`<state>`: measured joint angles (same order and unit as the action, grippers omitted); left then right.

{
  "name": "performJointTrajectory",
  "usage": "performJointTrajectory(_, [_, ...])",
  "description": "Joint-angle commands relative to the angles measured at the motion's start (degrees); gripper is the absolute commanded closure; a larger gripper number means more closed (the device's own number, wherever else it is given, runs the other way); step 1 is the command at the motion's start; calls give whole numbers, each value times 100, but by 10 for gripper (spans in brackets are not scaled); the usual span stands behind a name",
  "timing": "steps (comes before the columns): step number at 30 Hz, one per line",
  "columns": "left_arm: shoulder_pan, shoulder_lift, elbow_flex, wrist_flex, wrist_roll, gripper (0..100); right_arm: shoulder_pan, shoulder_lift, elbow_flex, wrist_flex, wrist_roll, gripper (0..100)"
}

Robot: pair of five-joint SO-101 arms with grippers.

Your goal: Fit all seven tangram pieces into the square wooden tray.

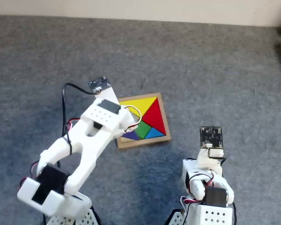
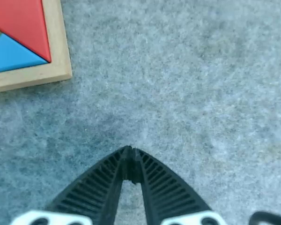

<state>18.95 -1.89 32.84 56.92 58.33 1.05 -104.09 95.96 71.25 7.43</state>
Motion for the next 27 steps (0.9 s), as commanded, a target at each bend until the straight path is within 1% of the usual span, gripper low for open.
performJointTrajectory(1, [92, 31, -321, -62, 44, 730, 57, -101, 585, 40, 62, 993])
performJointTrajectory(3, [92, 31, -321, -62, 44, 656, 57, -101, 585, 40, 62, 993])
performJointTrajectory(5, [92, 31, -321, -62, 53, 614, 57, -101, 585, 40, 62, 993])
performJointTrajectory(15, [40, 22, -453, -53, 53, 611, 57, -101, 585, 40, 62, 993])
performJointTrajectory(24, [92, 75, -1200, -53, 62, 611, 57, -101, 585, 40, 62, 993])
performJointTrajectory(27, [101, 101, -1200, -97, 62, 611, 57, -101, 585, 40, 62, 993])
